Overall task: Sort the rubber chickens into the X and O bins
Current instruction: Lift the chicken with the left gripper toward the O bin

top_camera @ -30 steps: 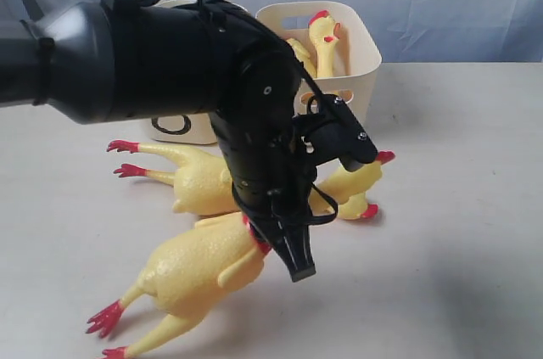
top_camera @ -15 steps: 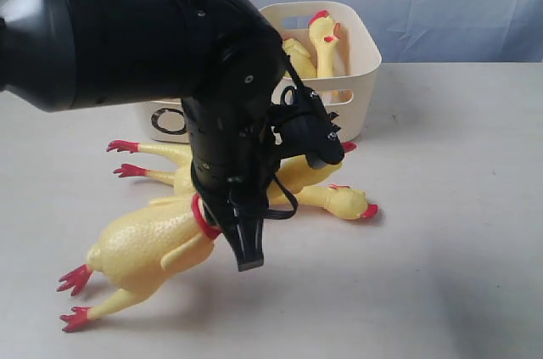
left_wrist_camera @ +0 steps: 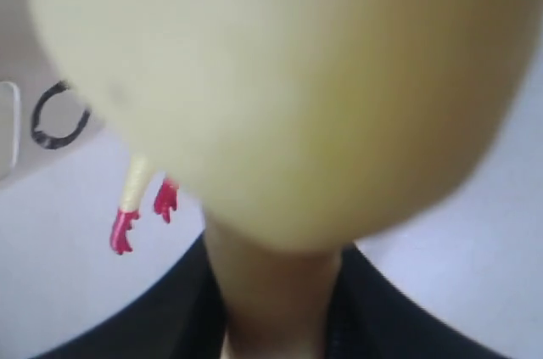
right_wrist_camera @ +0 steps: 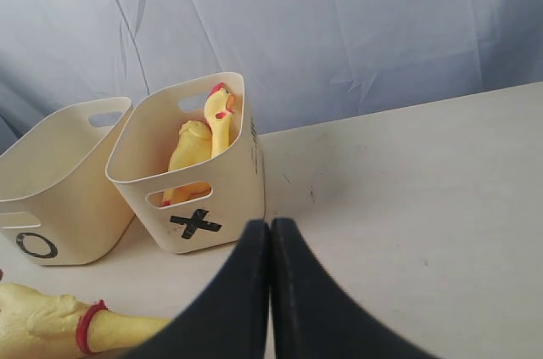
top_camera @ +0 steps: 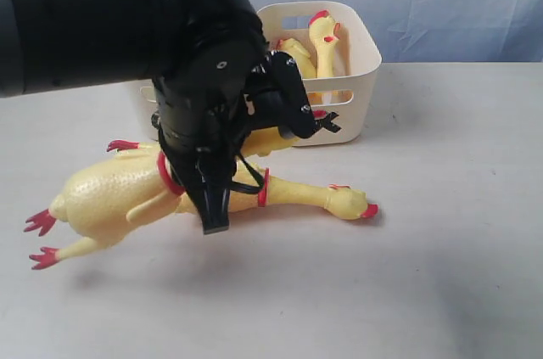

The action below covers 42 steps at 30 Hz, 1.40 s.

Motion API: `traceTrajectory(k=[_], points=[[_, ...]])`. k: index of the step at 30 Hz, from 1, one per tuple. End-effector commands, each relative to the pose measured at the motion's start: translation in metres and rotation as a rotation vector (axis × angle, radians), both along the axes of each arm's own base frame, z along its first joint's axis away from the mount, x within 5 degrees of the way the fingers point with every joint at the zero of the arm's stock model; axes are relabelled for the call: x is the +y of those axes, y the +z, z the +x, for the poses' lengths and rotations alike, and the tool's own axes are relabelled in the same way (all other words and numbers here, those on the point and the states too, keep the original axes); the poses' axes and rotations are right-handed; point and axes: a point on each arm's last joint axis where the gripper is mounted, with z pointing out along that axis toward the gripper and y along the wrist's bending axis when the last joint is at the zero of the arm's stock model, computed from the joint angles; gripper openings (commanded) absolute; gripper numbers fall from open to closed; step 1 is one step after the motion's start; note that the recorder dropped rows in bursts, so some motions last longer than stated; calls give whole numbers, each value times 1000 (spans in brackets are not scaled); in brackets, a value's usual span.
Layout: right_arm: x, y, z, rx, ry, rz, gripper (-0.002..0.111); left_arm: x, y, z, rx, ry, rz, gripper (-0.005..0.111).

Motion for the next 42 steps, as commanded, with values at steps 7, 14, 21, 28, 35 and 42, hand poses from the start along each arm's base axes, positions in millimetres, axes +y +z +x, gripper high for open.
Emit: traceTrajectory(k=[7,14,21,28,35,42], points=[[0,0,-1,-7,2,-1,0,17,33,9,-236,-7,66,0],[0,0,-1,-7,2,-1,0,25,50,19,-413,-22,150,0],[0,0,-1,2,6,12,0,25,60,27,-556,-26,165,0],[0,0,-1,2,6,12,0,12,72,36,-732,-106,56,0],[0,-1,-1,3,7,13,0,2,79,39,-828,-175,-19,0],[0,-1,-1,3,7,13,0,-3,83,46,-867,-251,-98,0]])
